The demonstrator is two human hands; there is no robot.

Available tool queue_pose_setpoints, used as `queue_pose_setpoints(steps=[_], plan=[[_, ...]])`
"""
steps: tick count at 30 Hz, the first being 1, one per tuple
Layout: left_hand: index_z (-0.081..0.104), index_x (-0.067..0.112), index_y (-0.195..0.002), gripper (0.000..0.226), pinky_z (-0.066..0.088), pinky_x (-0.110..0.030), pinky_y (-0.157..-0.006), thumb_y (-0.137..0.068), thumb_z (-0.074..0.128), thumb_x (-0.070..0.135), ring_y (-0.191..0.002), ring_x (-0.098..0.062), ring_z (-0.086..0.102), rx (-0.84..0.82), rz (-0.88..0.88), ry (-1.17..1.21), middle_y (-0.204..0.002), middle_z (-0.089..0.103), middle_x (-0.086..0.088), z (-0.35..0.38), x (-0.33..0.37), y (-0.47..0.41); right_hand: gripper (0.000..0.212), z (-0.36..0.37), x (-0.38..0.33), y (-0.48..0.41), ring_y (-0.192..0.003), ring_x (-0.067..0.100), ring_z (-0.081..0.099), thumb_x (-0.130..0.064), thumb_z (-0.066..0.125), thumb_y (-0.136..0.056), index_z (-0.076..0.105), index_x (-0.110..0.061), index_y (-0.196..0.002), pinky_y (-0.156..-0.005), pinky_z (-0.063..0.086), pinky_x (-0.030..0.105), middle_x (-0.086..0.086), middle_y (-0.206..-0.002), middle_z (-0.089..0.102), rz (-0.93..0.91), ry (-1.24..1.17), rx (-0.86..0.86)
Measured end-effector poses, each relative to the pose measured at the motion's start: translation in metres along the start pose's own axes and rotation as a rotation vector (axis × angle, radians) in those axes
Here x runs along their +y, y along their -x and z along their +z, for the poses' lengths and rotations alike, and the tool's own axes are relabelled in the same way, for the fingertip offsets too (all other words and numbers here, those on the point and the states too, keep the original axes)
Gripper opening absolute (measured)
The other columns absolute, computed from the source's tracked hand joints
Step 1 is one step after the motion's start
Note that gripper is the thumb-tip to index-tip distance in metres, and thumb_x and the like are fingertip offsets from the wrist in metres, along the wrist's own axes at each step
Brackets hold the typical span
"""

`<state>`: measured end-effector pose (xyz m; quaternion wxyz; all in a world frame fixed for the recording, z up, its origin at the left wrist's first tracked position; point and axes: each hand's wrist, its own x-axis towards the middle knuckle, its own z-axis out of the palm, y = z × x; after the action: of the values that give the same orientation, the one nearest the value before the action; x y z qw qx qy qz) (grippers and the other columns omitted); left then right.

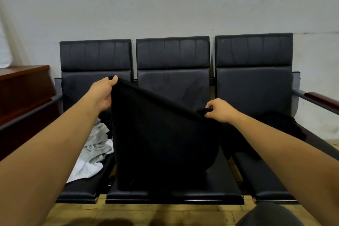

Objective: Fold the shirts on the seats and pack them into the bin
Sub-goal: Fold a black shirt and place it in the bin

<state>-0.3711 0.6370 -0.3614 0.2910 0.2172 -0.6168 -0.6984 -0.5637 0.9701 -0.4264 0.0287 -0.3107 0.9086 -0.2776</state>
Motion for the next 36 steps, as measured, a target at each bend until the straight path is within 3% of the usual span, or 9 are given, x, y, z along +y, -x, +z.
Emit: queue_pose_setpoints(steps=[3,7,11,13,16,20,24,32,36], plan=[[0.068,0.013,-0.107,0.018,0.057,-0.047,-0.089,-0.103,0.056,0.027,-0.108,-0.031,0.07,0.022,0.005,-0.023,-0.116,0.072,-0.012,-0.007,-0.004,-0.002,0.017,-0.002,0.018,-0.005,-0.085,0.023,0.066,-0.019,0.072,-0.092,0.071,-0.001,-0.093,-0.071,0.052,0.032,0.01,-0.09,0.07,0.131,-0.388,0.131],[0.066,0.011,-0.114,0.021,0.058,-0.042,-0.085,-0.105,0.053,0.025,-0.105,-0.028,0.071,0.044,0.01,-0.022,-0.117,0.071,-0.012,-0.015,-0.009,-0.002,0.04,-0.008,0.033,-0.004,-0.108,0.032,0.067,-0.018,0.067,-0.097,0.059,-0.002,-0.132,-0.091,0.057,0.048,0.015,-0.123,0.068,0.344,-0.989,0.141],[0.066,0.01,-0.114,0.02,0.058,-0.04,-0.084,-0.105,0.053,0.023,-0.105,-0.027,0.071,0.065,0.011,-0.015,-0.116,0.071,-0.012,-0.018,-0.014,-0.004,0.021,-0.013,0.032,0.003,-0.109,0.031,0.067,-0.019,0.051,-0.105,0.066,-0.013,-0.118,-0.085,0.054,0.048,0.011,-0.122,0.07,0.392,-1.366,0.138],[0.066,0.01,-0.115,0.021,0.059,-0.041,-0.083,-0.104,0.054,0.024,-0.105,-0.028,0.071,0.071,-0.001,-0.009,-0.116,0.072,-0.012,-0.018,-0.016,-0.007,0.027,-0.013,0.033,0.002,-0.109,0.03,0.066,-0.024,0.05,-0.105,0.061,-0.016,-0.128,-0.085,0.052,0.048,0.009,-0.127,0.068,0.411,-1.467,0.19],[0.065,0.008,-0.12,0.025,0.059,-0.044,-0.087,-0.102,0.058,0.023,-0.102,-0.03,0.072,0.122,-0.021,0.027,-0.115,0.072,-0.013,-0.021,-0.018,-0.008,0.04,-0.016,0.032,0.003,-0.123,0.03,0.059,-0.029,0.05,-0.105,0.052,-0.012,-0.141,-0.099,0.046,0.049,0.009,-0.139,0.061,0.475,-1.482,0.237],[0.066,0.005,-0.124,0.033,0.059,-0.048,-0.083,-0.097,0.066,0.024,-0.099,-0.031,0.073,0.141,-0.107,0.063,-0.114,0.073,-0.014,-0.03,-0.021,-0.012,0.031,-0.02,0.033,0.006,-0.114,0.037,0.063,-0.017,0.048,-0.105,0.056,-0.004,-0.132,-0.084,0.053,0.051,0.016,-0.126,0.065,0.515,-1.392,0.196],[0.068,0.007,-0.123,0.034,0.059,-0.045,-0.076,-0.094,0.068,0.025,-0.097,-0.028,0.075,0.072,-0.166,0.16,-0.113,0.075,-0.011,-0.033,-0.022,-0.014,0.037,-0.024,0.036,0.004,-0.115,0.036,0.064,-0.023,0.043,-0.106,0.06,-0.002,-0.131,-0.098,0.048,0.051,0.019,-0.12,0.07,0.382,-1.728,0.206],[0.078,0.008,-0.098,0.031,0.054,-0.035,-0.092,-0.103,0.047,0.007,-0.1,-0.02,0.074,-0.095,0.003,0.269,-0.106,0.076,-0.008,-0.02,-0.006,-0.013,0.03,-0.04,0.016,-0.006,-0.102,0.025,0.073,-0.029,0.066,-0.096,0.069,-0.007,-0.116,-0.078,0.061,0.039,0.01,-0.113,0.074,0.287,-1.606,0.093],[0.067,0.008,-0.109,0.018,0.054,-0.037,-0.096,-0.102,0.051,0.007,-0.099,-0.02,0.074,-0.039,0.018,0.249,-0.109,0.075,-0.01,-0.019,0.003,-0.026,0.04,-0.054,0.016,-0.015,-0.103,0.027,0.073,-0.024,0.069,-0.094,0.065,-0.005,-0.129,-0.075,0.061,0.042,0.012,-0.115,0.074,0.291,-1.585,0.208]])
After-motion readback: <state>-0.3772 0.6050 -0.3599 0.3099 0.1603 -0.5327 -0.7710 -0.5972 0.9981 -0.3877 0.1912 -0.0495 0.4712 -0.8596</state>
